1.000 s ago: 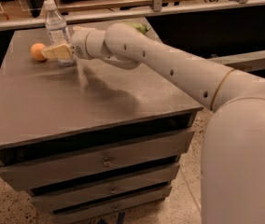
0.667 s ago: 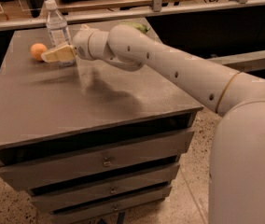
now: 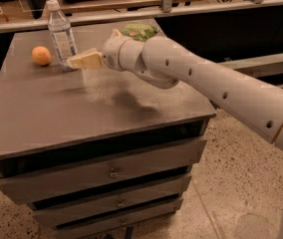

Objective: Move blue plastic bottle near orange

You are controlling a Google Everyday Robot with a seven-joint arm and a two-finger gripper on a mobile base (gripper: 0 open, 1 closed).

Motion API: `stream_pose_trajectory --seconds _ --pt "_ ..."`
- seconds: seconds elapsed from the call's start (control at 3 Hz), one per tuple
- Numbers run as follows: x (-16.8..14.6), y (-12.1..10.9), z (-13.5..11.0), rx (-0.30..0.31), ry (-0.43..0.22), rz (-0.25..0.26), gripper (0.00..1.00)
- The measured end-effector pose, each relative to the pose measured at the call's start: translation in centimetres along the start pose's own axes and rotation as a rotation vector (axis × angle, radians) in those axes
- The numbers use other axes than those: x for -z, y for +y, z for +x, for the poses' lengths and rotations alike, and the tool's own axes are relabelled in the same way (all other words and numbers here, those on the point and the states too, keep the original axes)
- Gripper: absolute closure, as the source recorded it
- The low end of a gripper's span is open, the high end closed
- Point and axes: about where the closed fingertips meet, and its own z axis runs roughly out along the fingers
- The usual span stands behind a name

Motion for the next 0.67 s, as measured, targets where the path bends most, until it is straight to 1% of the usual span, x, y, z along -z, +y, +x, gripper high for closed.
stream_pose_trajectory --seconds 0.33,0.67 --pt "5.84 -3.09 1.4 0.003 0.021 0.076 0.0" --pt "5.84 -3.08 1.4 0.003 0.021 0.076 0.0"
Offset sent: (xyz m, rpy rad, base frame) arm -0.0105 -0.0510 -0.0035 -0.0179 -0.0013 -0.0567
